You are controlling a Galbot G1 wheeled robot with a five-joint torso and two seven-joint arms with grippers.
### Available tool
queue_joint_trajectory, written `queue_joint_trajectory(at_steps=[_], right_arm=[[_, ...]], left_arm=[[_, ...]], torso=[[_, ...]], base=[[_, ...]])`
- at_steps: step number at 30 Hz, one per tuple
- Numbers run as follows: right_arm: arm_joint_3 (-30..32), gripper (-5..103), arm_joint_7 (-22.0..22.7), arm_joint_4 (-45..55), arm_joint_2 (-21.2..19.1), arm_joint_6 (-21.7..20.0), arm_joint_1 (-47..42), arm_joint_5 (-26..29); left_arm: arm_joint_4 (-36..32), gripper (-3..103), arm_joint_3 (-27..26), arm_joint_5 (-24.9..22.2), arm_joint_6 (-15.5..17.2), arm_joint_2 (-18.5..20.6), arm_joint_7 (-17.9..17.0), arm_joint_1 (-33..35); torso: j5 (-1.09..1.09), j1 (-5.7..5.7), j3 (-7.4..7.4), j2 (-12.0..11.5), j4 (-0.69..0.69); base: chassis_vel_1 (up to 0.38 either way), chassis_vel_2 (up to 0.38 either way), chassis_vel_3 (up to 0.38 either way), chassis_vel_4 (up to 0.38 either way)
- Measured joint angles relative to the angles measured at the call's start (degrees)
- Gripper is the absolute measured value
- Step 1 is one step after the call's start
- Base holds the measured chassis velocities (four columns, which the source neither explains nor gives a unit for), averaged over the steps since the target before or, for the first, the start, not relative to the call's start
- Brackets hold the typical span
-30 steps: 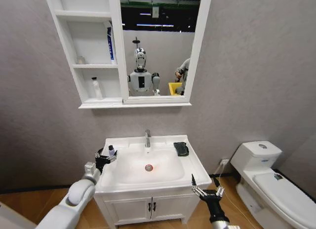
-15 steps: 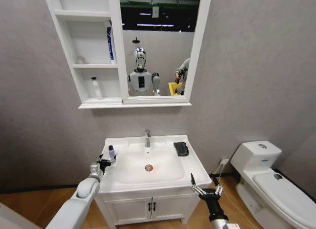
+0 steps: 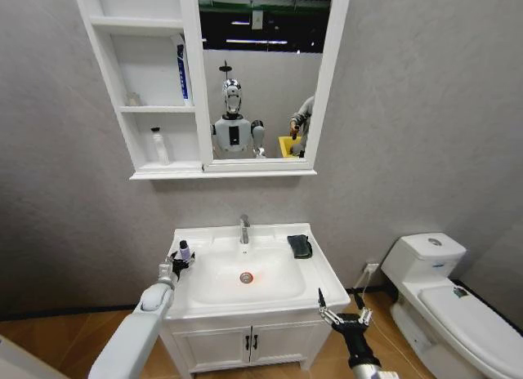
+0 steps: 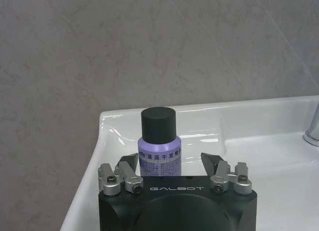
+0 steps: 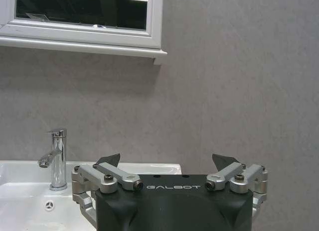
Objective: Move facial cleanser and shampoo from washbasin to cabinet, then wipe washbasin with towel.
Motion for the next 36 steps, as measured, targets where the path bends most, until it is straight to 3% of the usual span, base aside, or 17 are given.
queue_joint_trajectory(at_steps=[6,8,16,19,21,22,24,25,28,29,32,33,35,36], right_arm=[[0.2,100,0.0,0.0,0.0,0.1,-0.2,0.1],[0.1,100,0.0,0.0,0.0,0.1,-0.2,0.1],[0.0,100,0.0,0.1,0.1,0.1,0.0,0.1],[-0.1,100,0.0,0.2,0.1,0.1,-0.1,0.1],[-0.3,100,0.0,0.0,0.2,0.1,0.0,0.1],[-0.3,100,0.0,0.0,0.2,0.1,0.0,0.1],[-0.8,100,0.0,-0.2,0.2,-0.1,0.6,-0.2],[-0.8,100,0.0,-0.2,0.2,-0.1,0.6,-0.2],[-1.4,100,0.0,-0.2,0.3,-0.4,1.4,-0.5],[-1.4,100,0.0,-0.2,0.3,-0.4,1.4,-0.5],[-1.5,100,-0.1,-0.3,0.4,-0.5,1.6,-0.5],[-1.5,100,-0.1,-0.3,0.4,-0.5,1.6,-0.5],[-1.5,100,-0.1,-0.3,0.4,-0.5,1.5,-0.5],[-1.5,100,-0.1,-0.3,0.4,-0.5,1.5,-0.5]], left_arm=[[0.1,46,0.0,0.0,0.4,-0.1,0.1,-0.2],[-0.1,43,-0.1,0.0,0.5,0.0,0.1,0.0],[-4.0,42,-1.0,-0.1,0.6,2.2,0.5,2.2],[-9.3,42,-1.6,1.6,0.6,4.9,0.7,4.0],[-17.4,42,-2.5,2.9,1.4,9.5,0.7,5.6],[-17.4,42,-2.5,2.9,1.4,9.5,0.7,5.6],[-27.5,42,-3.3,-1.4,5.2,17.1,-1.0,6.1],[-27.5,42,-3.3,-1.4,5.2,17.1,-1.0,6.1],[-39.6,42,-4.5,-10.8,12.5,28.1,-3.1,2.7],[-39.6,42,-4.5,-10.8,12.5,28.1,-3.1,2.7],[-45.6,42,-3.3,-26.4,22.9,35.0,-8.3,-5.5],[-45.6,42,-3.3,-26.4,22.9,35.0,-8.3,-5.5],[-46.5,42,-0.6,-38.2,28.6,37.6,-12.7,-14.0],[-46.5,42,-0.6,-38.2,28.6,37.6,-12.7,-14.0]], torso=[[-0.01,0.0,0.0,0.0,0.01],[0.0,0.0,0.0,0.0,0.0],[-0.02,0.0,0.0,0.0,0.01],[-0.04,0.0,0.0,0.0,0.01],[-0.03,0.0,0.0,0.0,0.01],[-0.03,0.0,0.0,0.0,0.01],[-0.02,0.0,0.0,0.0,0.02],[-0.02,0.0,0.0,0.0,0.02],[0.0,-0.02,-0.01,0.0,0.03],[0.0,-0.02,-0.01,0.0,0.03],[-0.02,-0.01,-0.01,0.0,0.01],[-0.02,-0.01,-0.01,0.0,0.01],[0.0,-0.02,-0.01,0.0,0.0],[0.0,-0.02,-0.01,0.0,0.0]], base=[[0.0,0.0,0.0,0.0],[0.0,0.0,0.0,0.0],[0.0,0.0,0.0,0.0],[0.0,0.0,0.0,0.0],[0.0,0.0,0.0,0.0],[0.0,0.0,0.0,0.0],[0.0,0.0,0.0,0.0],[0.0,0.0,0.0,0.0],[0.0,0.0,0.0,0.0],[0.0,0.0,0.0,0.0],[0.0,0.0,0.0,0.0],[0.0,0.0,0.0,0.0],[0.0,0.0,0.0,0.0],[0.0,0.0,0.0,0.0]])
